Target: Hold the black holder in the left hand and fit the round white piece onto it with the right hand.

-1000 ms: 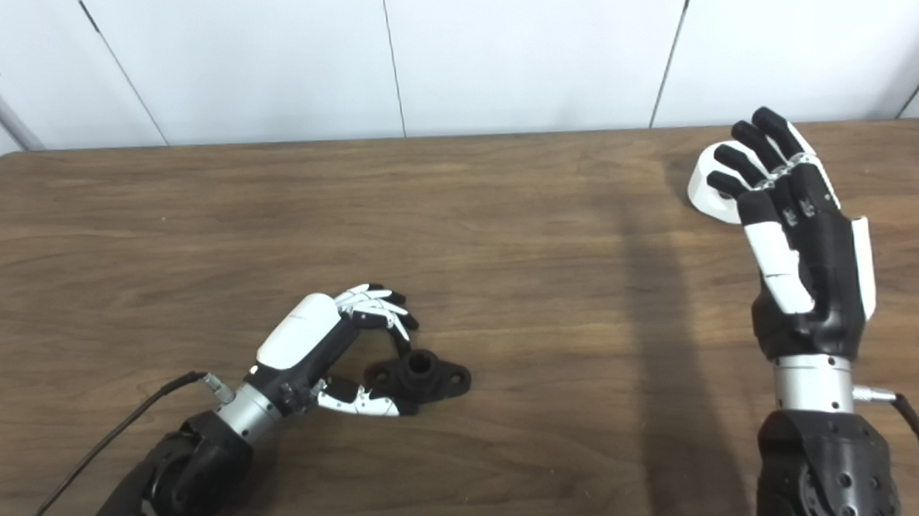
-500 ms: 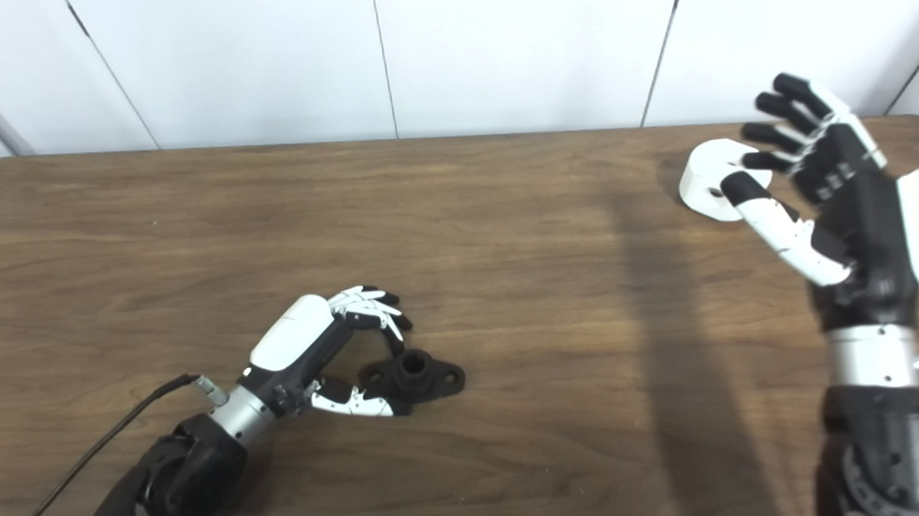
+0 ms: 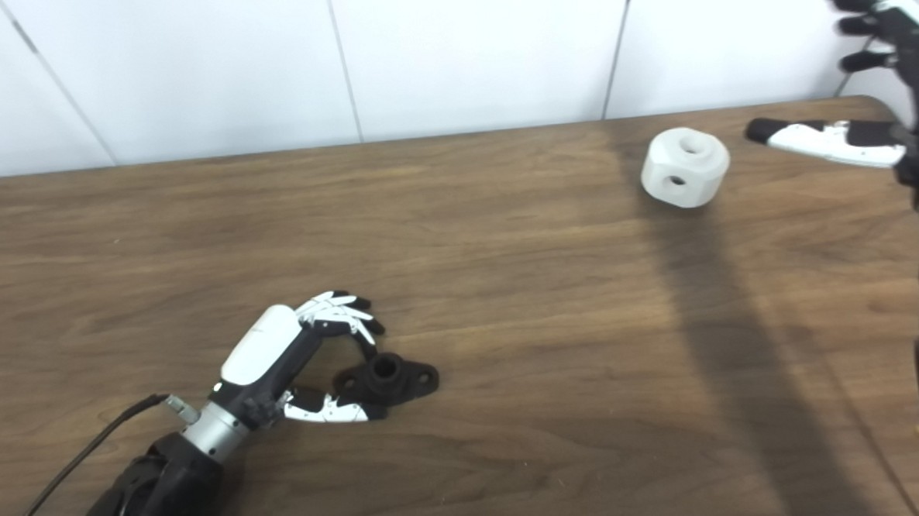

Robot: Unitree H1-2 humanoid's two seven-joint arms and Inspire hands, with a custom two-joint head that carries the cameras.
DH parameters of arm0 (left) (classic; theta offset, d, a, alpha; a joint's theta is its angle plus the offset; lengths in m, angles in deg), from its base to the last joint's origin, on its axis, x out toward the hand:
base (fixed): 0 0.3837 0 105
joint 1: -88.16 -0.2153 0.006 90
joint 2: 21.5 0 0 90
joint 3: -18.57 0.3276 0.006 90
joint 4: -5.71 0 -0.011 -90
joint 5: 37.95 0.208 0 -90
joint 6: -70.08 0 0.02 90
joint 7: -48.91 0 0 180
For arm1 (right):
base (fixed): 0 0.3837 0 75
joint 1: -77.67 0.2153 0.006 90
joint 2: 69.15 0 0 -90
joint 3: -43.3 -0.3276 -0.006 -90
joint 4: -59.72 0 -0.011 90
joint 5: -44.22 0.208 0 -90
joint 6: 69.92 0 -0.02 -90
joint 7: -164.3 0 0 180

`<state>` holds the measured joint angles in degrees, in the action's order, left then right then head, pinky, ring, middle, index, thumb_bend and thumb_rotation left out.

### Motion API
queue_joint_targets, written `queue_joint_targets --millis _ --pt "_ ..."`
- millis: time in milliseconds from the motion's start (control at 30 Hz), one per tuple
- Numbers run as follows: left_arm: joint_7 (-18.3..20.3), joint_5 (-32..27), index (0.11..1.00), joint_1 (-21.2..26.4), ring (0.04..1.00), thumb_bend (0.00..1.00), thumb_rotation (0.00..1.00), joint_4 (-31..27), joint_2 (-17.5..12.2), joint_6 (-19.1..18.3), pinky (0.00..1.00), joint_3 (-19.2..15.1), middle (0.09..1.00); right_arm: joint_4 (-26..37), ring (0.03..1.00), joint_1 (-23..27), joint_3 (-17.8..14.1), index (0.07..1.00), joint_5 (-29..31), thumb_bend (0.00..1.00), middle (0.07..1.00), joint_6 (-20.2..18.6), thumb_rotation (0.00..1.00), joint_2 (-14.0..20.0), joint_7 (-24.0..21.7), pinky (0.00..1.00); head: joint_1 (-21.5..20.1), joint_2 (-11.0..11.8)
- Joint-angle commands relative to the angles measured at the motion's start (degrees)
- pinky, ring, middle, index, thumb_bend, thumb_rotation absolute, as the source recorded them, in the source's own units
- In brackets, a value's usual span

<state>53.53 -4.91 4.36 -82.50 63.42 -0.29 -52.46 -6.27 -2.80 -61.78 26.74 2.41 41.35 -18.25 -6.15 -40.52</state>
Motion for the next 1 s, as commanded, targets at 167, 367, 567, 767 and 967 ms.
queue_joint_targets --millis 167,367,567,767,967 --pt "-0.12 1.6 0.483 0.41 0.83 0.52 0.05 4.73 -0.08 1.11 0.88 0.38 0.693 -6.74 0.806 6.14 2.59 0.799 -4.05 0.94 0.821 0.98 0.37 3.72 -1.51 0.67 -0.29 1.55" --pt "-0.32 1.69 0.483 0.44 0.835 0.52 0.05 5.47 -0.28 1.22 0.89 0.25 0.694 -14.76 0.827 8.57 6.06 0.799 -6.18 0.95 0.843 5.12 0.32 5.63 -2.53 0.66 -1.48 2.71" --pt "-0.27 1.45 0.483 0.4 0.833 0.52 0.05 5.83 -0.61 1.88 0.89 -0.03 0.693 -15.93 0.85 10.82 8.58 0.799 -9.27 0.92 0.853 2.7 0.31 5.77 -3.67 0.68 -2.86 3.11" --pt "0.19 1.33 0.483 0.39 0.832 0.52 0.05 5.98 -0.95 2.18 0.89 -0.18 0.694 -17.4 0.879 12.45 9.75 0.822 -9.55 0.89 0.873 0.71 0.29 5.68 -6.12 0.73 -5.56 3.62" --pt "0.84 0.87 0.483 0.09 0.832 0.52 0.04 5.49 -1.49 2.2 0.88 -0.65 0.694 -19.87 0.911 13.82 11.23 0.833 -11.19 0.88 0.897 -0.81 0.28 6.24 -7.51 0.75 -8.73 4.29"
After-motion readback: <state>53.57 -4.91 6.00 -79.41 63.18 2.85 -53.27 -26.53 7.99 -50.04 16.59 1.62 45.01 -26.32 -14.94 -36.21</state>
